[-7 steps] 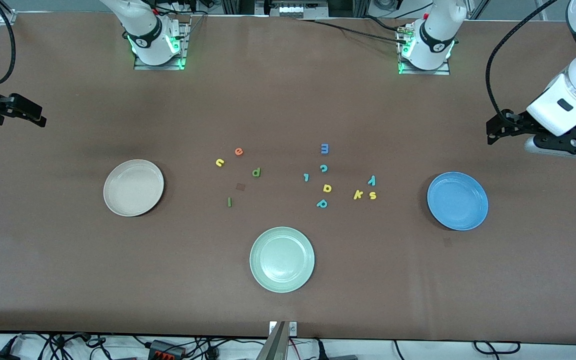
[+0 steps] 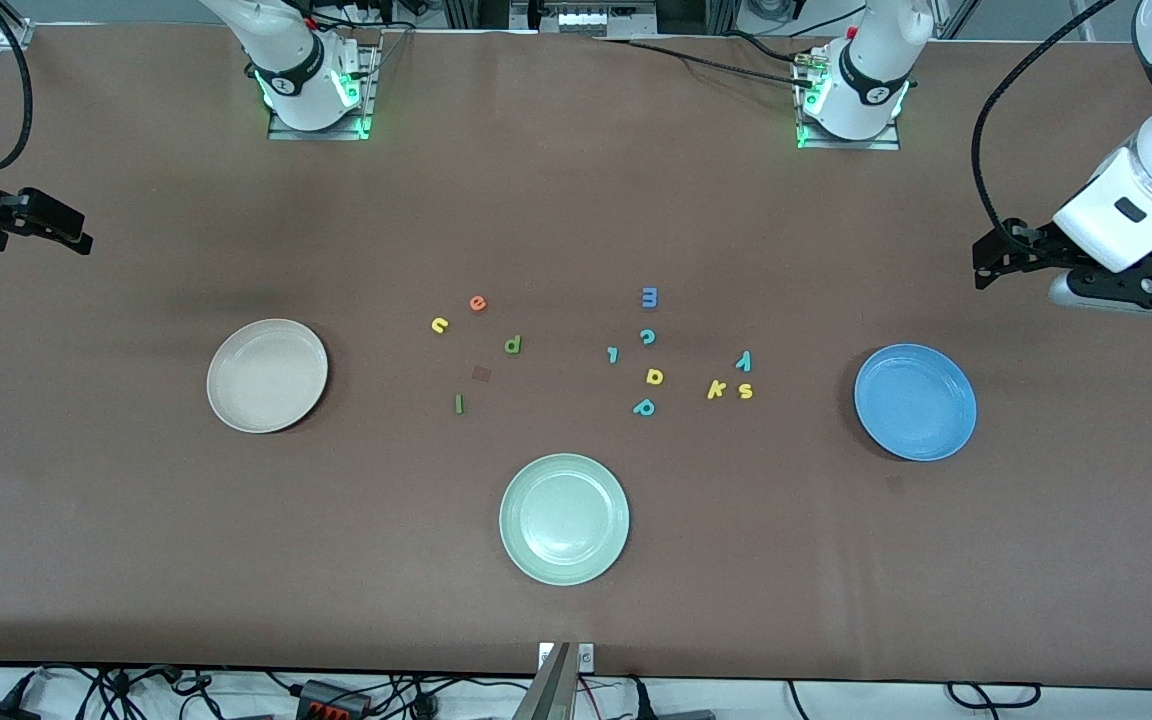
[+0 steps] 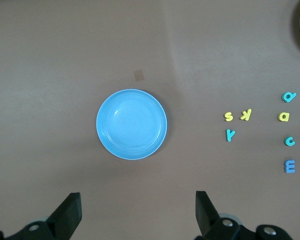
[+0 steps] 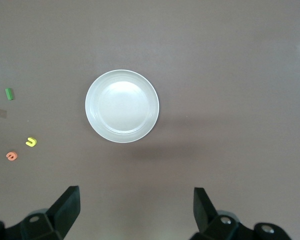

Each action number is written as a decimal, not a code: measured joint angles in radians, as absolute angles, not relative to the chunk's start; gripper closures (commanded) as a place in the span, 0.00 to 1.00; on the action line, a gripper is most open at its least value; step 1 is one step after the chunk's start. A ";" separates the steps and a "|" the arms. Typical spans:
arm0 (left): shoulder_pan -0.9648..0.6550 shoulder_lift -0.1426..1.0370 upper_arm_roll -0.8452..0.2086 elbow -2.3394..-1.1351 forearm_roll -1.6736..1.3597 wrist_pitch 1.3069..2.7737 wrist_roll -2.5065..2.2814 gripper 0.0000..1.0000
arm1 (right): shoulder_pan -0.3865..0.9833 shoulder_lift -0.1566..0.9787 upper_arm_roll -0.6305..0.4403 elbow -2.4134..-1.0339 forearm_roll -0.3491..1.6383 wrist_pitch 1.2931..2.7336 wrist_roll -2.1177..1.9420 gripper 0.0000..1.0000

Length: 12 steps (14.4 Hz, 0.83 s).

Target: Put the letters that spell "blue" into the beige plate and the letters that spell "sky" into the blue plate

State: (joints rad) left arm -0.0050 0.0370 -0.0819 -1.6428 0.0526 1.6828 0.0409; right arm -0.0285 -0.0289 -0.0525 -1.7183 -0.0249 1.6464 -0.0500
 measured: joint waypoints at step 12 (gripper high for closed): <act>-0.013 0.039 -0.091 -1.643 0.052 1.631 0.042 0.00 | -0.028 -0.017 -0.050 -1.718 -0.025 1.647 -0.050 0.00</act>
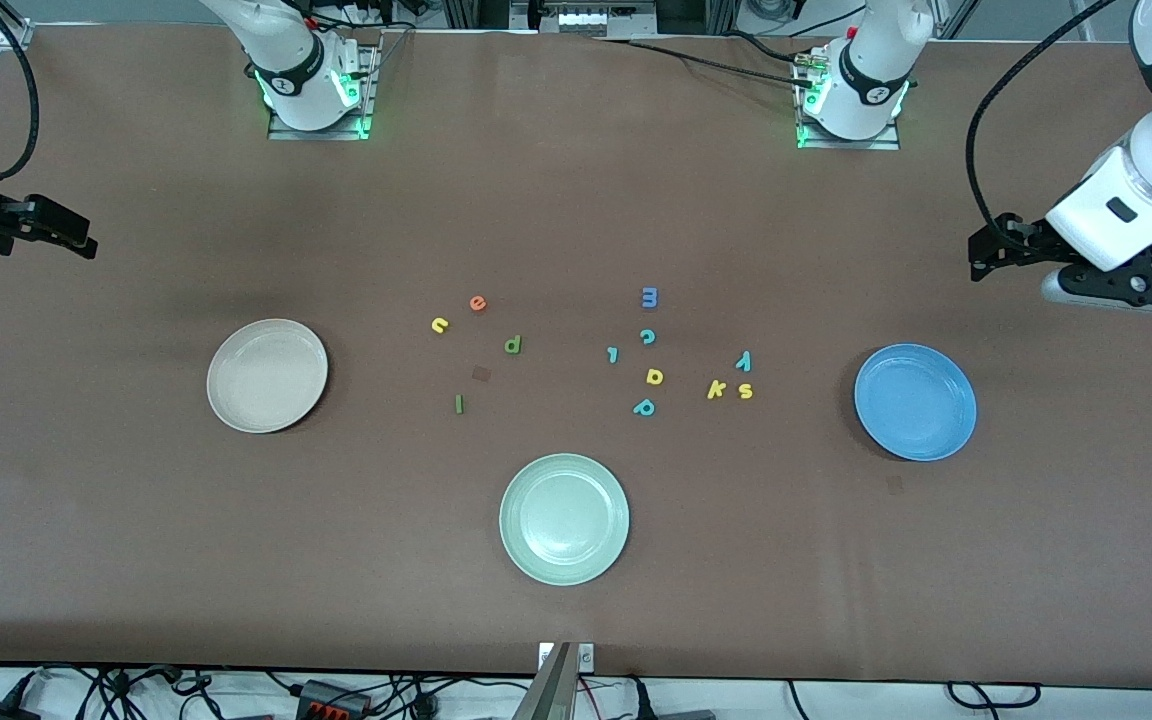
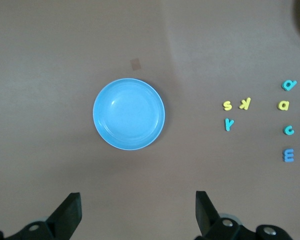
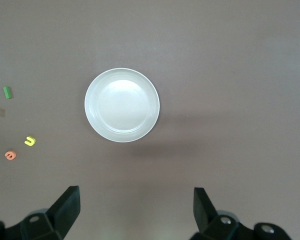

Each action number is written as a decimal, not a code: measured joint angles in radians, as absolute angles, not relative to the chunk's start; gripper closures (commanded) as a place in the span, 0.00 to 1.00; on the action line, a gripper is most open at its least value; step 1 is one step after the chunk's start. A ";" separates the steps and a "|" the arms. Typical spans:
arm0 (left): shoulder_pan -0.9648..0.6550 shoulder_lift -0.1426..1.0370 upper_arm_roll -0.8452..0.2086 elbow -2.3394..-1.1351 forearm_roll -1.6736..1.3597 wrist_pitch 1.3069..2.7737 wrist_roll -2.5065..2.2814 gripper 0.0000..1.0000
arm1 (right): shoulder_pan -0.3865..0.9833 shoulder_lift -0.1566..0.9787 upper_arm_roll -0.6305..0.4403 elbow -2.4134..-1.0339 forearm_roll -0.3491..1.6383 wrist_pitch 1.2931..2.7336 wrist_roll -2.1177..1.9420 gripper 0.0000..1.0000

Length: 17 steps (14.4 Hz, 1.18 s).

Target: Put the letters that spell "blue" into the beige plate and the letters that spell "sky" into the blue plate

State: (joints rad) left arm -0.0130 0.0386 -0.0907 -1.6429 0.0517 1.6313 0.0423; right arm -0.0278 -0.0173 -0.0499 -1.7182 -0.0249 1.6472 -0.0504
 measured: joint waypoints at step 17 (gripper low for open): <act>-0.132 0.498 -0.224 -1.658 0.048 1.940 -0.003 0.00 | 0.360 0.335 -0.024 -1.729 0.009 1.905 0.065 0.00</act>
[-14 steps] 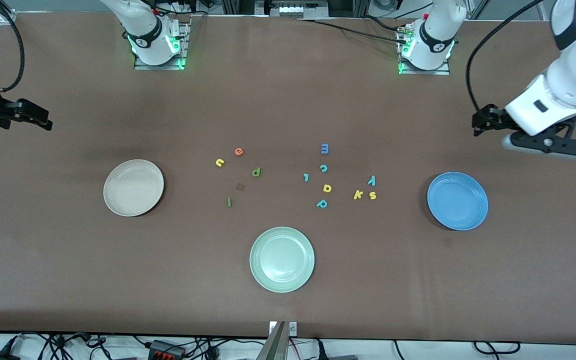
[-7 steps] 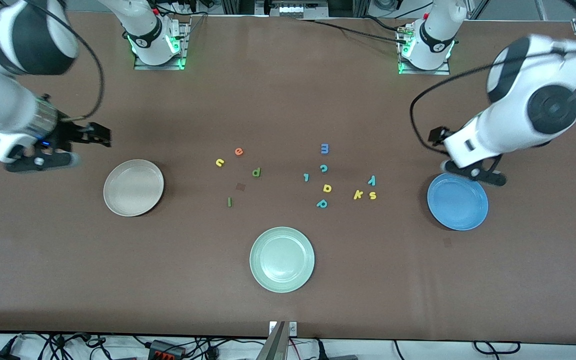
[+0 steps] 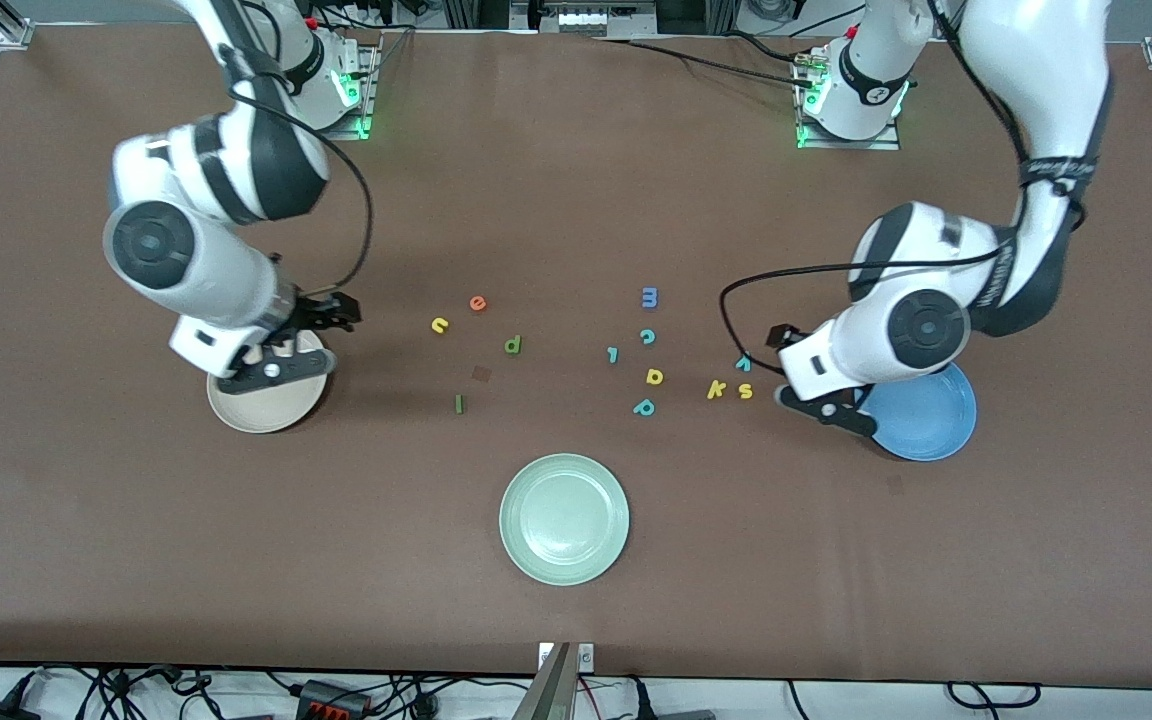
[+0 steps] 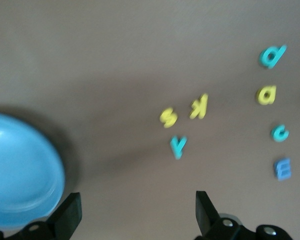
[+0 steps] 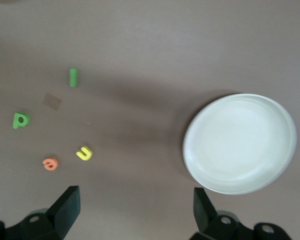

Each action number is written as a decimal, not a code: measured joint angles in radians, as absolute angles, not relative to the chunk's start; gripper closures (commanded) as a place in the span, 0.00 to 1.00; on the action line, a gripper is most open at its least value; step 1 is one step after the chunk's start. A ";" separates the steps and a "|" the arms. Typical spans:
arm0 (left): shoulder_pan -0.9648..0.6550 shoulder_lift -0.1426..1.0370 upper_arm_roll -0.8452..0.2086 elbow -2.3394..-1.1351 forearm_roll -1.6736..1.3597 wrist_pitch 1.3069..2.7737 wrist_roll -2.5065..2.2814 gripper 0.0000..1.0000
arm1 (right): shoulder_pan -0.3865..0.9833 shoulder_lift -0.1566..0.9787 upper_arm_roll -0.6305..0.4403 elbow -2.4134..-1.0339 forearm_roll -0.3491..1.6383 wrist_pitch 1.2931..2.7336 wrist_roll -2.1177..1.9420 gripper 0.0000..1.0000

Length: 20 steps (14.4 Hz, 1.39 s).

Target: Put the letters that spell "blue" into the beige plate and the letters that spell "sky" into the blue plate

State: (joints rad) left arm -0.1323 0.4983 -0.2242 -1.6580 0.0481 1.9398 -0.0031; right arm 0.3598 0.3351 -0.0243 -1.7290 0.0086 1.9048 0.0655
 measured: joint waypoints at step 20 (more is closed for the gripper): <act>-0.261 0.683 -0.218 -1.804 0.122 2.461 -0.250 0.68 | 0.537 0.487 0.000 -2.036 0.018 2.353 -0.057 0.33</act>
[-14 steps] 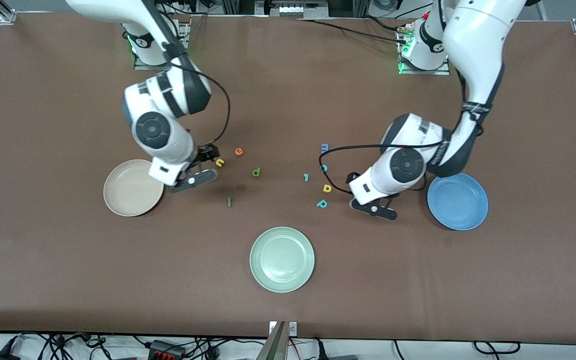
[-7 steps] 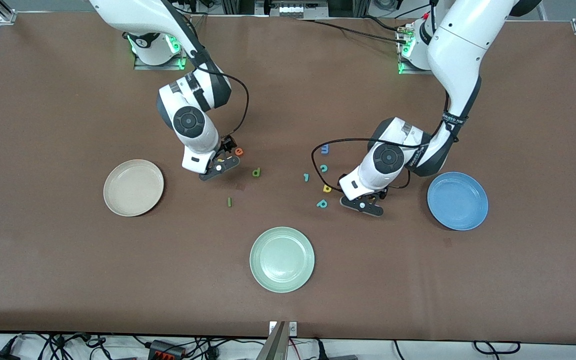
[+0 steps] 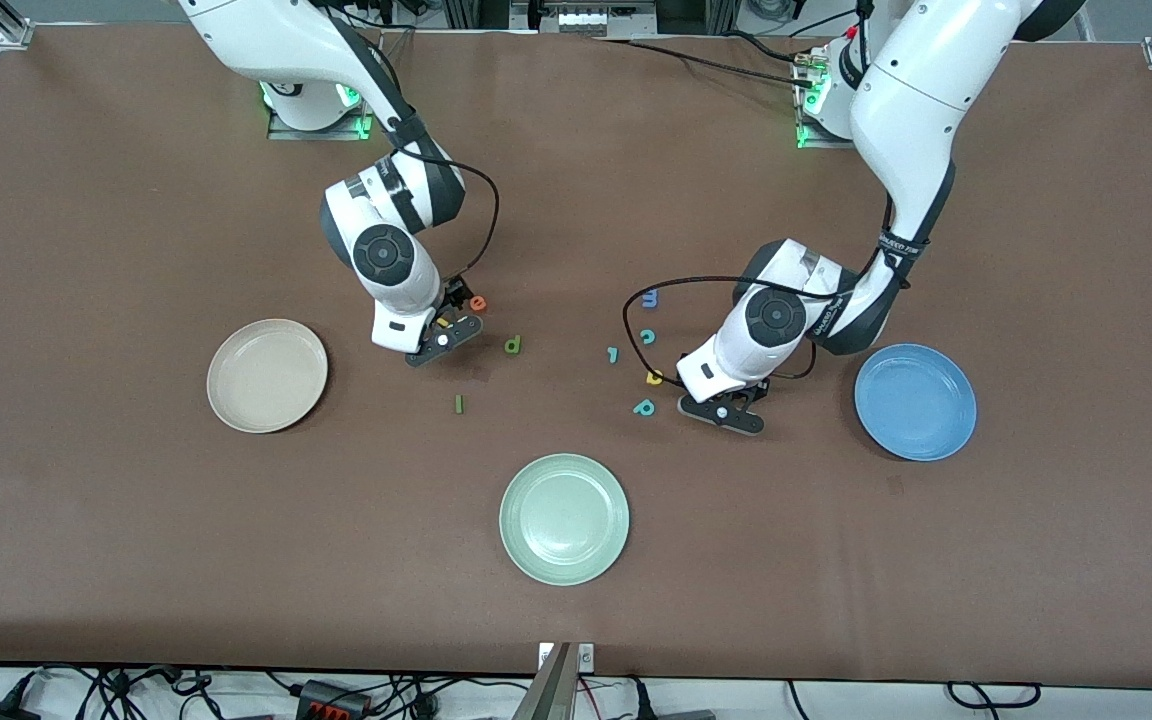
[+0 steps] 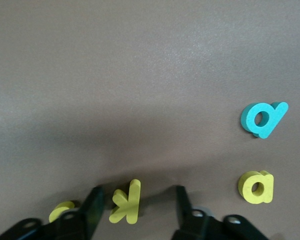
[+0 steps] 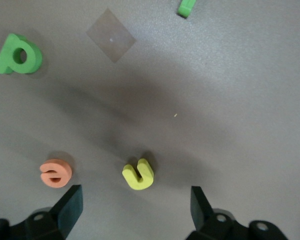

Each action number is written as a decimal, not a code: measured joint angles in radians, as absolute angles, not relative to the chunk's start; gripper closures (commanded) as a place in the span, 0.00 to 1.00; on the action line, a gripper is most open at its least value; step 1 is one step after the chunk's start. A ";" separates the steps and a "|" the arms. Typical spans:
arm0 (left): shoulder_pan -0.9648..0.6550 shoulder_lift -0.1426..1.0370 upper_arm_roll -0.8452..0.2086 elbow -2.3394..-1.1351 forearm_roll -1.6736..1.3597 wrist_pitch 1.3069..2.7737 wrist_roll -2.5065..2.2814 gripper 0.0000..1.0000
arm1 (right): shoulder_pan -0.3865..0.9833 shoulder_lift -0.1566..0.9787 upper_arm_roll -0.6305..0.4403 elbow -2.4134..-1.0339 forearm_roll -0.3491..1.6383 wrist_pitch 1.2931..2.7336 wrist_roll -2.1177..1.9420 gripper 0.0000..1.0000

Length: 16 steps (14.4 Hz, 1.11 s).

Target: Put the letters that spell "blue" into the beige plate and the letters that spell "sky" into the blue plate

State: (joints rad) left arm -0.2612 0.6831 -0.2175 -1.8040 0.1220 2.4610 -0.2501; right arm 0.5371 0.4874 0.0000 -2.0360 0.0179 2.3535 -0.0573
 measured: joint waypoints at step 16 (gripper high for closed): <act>-0.139 0.562 -0.179 -1.601 0.176 1.906 -0.195 0.91 | 0.537 0.518 -0.001 -2.032 0.018 2.385 -0.093 0.66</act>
State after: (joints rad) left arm -0.1388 0.5624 -0.1793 -1.6007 0.1758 1.9055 -0.1952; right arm 0.5366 0.5181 -0.0009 -2.0324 0.0176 2.3846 -0.0933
